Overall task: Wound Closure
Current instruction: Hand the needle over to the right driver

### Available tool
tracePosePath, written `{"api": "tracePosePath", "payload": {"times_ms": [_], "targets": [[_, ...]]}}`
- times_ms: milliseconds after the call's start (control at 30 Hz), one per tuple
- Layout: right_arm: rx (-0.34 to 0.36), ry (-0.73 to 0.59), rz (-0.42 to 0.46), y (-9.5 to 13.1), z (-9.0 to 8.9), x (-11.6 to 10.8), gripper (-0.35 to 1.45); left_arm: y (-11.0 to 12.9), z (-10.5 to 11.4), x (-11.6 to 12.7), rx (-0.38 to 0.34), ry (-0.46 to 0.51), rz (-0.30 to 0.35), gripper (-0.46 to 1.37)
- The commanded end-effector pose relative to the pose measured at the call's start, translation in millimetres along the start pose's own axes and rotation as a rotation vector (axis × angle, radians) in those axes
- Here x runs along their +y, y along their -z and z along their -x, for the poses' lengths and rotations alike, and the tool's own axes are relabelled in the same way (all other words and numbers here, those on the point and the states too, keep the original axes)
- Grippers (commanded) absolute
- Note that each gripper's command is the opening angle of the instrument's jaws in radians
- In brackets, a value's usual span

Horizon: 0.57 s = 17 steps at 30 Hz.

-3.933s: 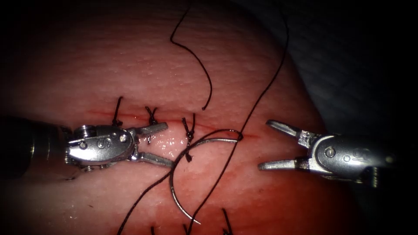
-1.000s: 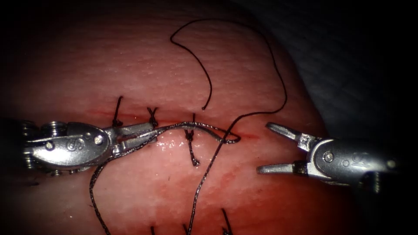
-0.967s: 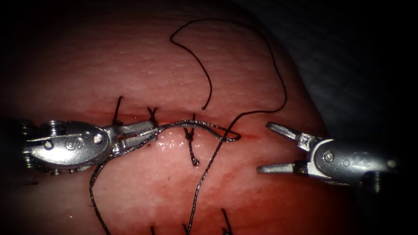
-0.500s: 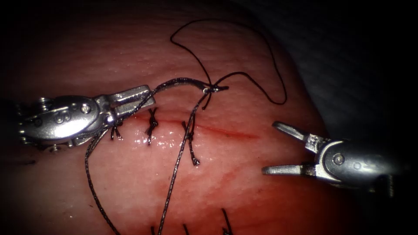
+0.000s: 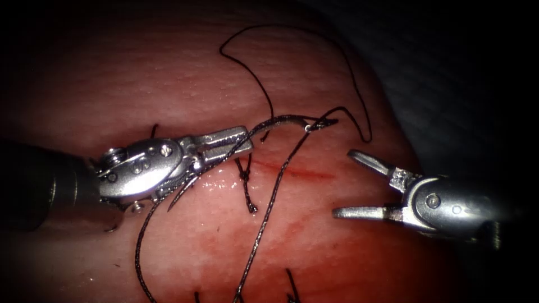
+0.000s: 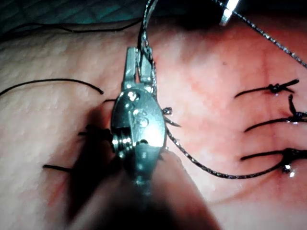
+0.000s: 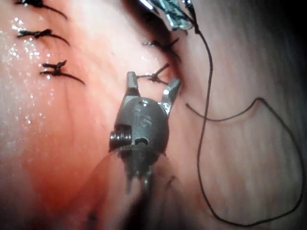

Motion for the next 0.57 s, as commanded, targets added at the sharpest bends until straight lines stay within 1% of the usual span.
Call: {"api": "tracePosePath", "payload": {"times_ms": [33, 567], "targets": [[-0.001, 0.0, 0.001, -0.1, -0.1, -0.1, 0.81, 0.1, 0.0, 0.0, 0.0, 0.0, 0.012, -0.35], [0.0, 0.001, 0.001, 0.0, 0.0, -0.2, 0.82, 0.4, -0.1, -0.1, -0.003, -0.011, 0.01, -0.35]]}}
